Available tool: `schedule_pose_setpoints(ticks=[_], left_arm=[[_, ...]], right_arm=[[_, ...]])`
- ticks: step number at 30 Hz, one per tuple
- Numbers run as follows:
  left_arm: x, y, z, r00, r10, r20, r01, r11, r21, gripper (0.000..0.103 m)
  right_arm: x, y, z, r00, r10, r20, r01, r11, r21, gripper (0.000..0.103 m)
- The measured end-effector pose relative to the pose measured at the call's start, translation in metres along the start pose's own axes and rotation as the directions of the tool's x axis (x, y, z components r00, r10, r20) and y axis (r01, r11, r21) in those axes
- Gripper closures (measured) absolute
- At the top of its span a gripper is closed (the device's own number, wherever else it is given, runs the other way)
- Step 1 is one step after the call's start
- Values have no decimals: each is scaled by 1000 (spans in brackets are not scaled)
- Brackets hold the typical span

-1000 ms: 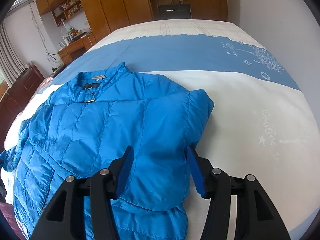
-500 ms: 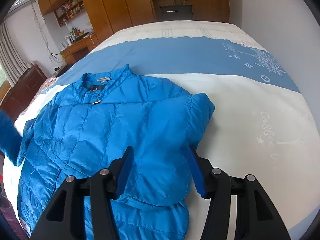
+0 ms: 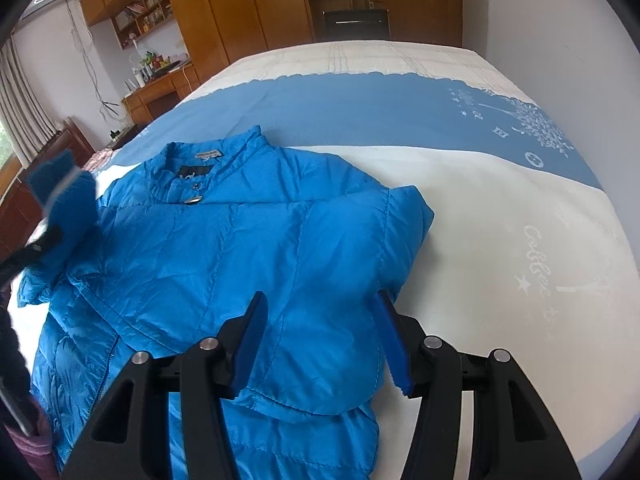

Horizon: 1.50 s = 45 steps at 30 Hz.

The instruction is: Fold large clothes

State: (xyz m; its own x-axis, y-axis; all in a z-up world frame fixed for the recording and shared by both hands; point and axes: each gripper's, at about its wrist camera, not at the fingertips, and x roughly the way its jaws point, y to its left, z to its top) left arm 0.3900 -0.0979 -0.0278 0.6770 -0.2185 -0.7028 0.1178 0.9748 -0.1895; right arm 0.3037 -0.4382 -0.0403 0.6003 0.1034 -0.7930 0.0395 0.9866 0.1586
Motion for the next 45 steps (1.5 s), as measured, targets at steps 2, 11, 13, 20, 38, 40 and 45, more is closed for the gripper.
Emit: schedule_pose_setpoints(ticks=[2,11,13,20,38,40,45], left_arm=[[18,0,-14,997,-44,-58,44,999,-3,97],[23,9,-30,958,-230,-170,230,973,-21,87],[4,8,-28,941,-301,-156,302,953,-16,77],[-18,60,-19,990,-108,-92,103,993,-53,70],[34,94,-28,987,28,-158,-33,999,-30,70],[30,93,-28,987,35,-157,-39,999,-25,70],[6,92,-20,991,-39,-128,32,998,-52,69]], right_arm=[[1,1,0,1000,-4,-2,3,1000,-5,48],[3,2,0,1000,3,3,-3,1000,-14,48],[2,5,0,1000,14,2,-14,1000,-19,48],[1,28,4,984,166,-59,-167,986,-12,48],[79,121,33,879,395,-267,-391,918,69,66],[78,115,31,873,420,-249,-412,907,87,91],[54,96,34,885,434,-169,-427,901,80,96]])
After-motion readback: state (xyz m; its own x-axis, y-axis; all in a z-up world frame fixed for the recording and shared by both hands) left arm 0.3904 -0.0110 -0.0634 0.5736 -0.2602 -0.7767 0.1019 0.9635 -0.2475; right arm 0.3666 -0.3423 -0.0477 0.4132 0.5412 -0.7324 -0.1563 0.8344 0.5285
